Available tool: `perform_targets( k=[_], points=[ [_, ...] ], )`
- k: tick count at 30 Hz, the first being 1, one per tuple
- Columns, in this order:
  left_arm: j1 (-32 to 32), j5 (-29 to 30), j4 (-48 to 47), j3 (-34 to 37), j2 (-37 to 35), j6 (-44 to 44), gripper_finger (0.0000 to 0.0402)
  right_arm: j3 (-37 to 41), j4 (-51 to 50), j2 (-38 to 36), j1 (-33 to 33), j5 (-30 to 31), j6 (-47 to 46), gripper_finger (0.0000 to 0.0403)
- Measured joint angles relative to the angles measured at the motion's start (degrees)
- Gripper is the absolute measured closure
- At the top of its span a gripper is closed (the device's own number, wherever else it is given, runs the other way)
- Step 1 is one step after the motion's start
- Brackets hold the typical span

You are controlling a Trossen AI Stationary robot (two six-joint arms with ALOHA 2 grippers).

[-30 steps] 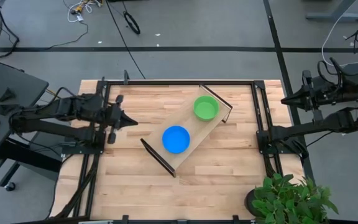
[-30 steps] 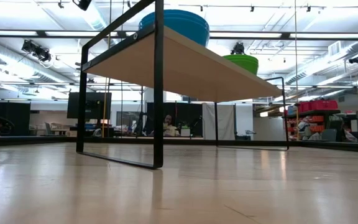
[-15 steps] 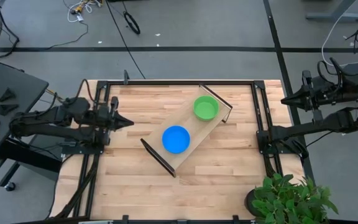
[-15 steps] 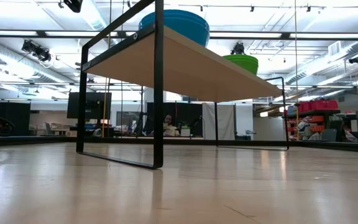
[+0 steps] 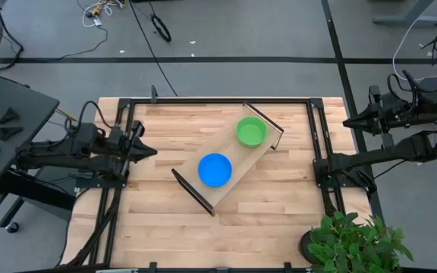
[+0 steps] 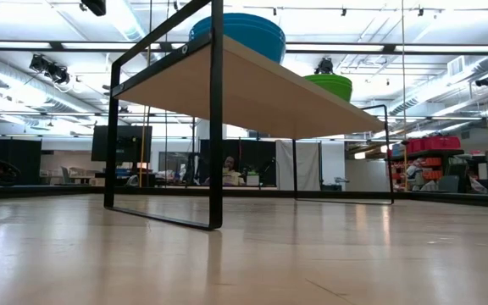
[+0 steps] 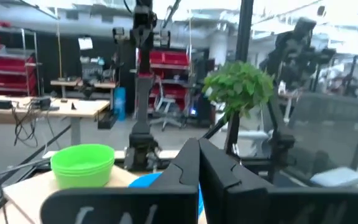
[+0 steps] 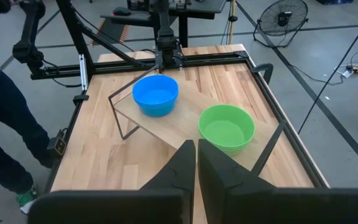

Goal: Pick & Place Mini bowls
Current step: Return to Home Position

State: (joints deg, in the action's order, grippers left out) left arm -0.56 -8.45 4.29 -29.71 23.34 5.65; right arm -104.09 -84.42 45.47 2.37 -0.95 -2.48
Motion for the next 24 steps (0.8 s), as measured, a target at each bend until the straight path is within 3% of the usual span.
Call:
perform_targets(
  k=[7,24],
  points=[
    [-0.02,1.19,12.13,8.33,-2.81,3.89,0.0401,0.00,0.00,0.00,0.00,0.00,0.00,0.0380],
    [-0.02,3.06,14.63,16.25,-13.64,4.11,0.0401,0.00,0.00,0.00,-0.01,0.00,0.00,0.0380]
  ],
)
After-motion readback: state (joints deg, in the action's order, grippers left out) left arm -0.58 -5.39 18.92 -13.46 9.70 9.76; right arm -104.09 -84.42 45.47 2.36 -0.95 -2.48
